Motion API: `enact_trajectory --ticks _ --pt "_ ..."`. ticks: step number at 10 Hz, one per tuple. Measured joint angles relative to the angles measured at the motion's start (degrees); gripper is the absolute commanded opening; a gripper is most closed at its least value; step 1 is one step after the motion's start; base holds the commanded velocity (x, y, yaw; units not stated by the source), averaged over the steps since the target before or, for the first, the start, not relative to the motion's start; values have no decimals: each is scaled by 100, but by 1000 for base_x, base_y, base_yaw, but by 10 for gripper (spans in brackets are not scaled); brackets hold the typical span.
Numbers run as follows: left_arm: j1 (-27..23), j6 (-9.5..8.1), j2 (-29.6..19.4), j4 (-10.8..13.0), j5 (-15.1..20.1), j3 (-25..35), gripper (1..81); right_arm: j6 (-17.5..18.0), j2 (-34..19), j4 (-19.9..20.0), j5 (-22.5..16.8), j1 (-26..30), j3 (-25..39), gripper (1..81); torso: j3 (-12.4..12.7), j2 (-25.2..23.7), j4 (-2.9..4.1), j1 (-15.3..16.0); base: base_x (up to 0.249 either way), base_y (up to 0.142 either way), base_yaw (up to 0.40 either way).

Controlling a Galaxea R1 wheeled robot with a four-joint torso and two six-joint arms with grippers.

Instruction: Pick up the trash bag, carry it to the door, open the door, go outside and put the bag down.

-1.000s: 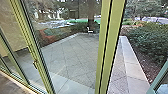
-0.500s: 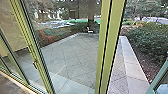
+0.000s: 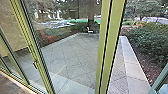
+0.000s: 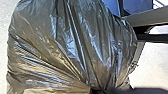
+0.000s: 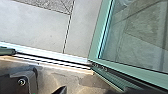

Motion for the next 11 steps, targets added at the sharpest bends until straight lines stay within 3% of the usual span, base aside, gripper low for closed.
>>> enact_trajectory --ticks 5,8,11 --pt "-12 2 0 0 -35 0 10 221 324 352 1766 -2489 621 811 2 0 0 0 0 0 0" --pt "-63 9 0 0 -43 0 10 300 1002 501 3250 -3923 741 811 5 0 0 0 0 0 0" --pt "-111 11 1 0 -43 0 10 343 1694 614 4603 -4887 778 811 6 0 0 -2 0 0 0"
